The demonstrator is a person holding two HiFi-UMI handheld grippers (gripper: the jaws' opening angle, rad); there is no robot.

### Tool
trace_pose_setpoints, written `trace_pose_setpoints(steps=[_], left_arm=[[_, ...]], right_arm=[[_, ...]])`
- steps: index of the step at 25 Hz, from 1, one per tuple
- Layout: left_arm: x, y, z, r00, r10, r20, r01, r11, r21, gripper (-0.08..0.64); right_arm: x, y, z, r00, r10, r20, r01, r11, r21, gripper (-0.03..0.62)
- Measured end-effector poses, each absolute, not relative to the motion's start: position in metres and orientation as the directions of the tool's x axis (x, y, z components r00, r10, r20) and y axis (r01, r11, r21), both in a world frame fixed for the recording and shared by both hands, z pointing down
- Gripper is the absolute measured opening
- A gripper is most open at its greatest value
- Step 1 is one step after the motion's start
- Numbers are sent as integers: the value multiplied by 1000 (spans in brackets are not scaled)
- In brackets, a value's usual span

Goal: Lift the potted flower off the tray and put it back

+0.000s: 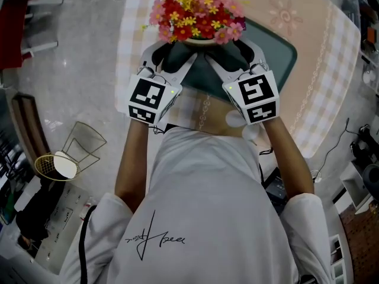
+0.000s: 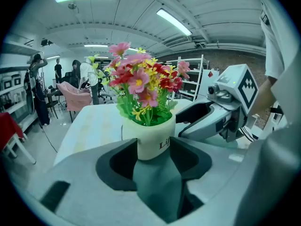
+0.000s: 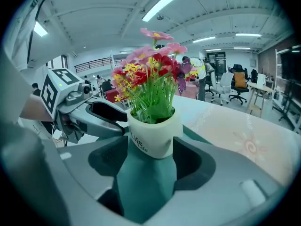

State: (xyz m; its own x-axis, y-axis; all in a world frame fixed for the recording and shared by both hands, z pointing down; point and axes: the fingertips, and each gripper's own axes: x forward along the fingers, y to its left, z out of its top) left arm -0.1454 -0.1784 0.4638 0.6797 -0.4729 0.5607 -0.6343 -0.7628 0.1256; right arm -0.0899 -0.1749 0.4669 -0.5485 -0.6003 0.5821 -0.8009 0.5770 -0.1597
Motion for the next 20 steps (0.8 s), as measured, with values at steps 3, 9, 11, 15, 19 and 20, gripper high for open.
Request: trace_pose_setpoints(steps=[3,9,11,15,19,20], left_arm=[[-145,-174,461,673,-483,561,-643,-756,120,206],[-149,-164,452,647,-516,561,-683,-719,126,173],[-147,-160,448,647,-520,557,-683,-721,120,172],[-142,-152,440,650,-531,544,-690,-713,128,160],[-132,-139,431,665,-532,524,-686,-713,147,151],[-131,-136,428,664,-533,524,-685,-714,142,150]], right_arm=[[-89,-173,461,-553,-607,570,-797,584,-151,281],[-81,-165,445,-563,-633,531,-800,578,-160,229],[-78,-163,441,-565,-635,526,-799,579,-159,227],[-75,-156,435,-566,-640,519,-797,585,-148,213],[-73,-143,427,-572,-639,514,-789,600,-133,199],[-73,-140,426,-574,-638,513,-786,605,-127,198]])
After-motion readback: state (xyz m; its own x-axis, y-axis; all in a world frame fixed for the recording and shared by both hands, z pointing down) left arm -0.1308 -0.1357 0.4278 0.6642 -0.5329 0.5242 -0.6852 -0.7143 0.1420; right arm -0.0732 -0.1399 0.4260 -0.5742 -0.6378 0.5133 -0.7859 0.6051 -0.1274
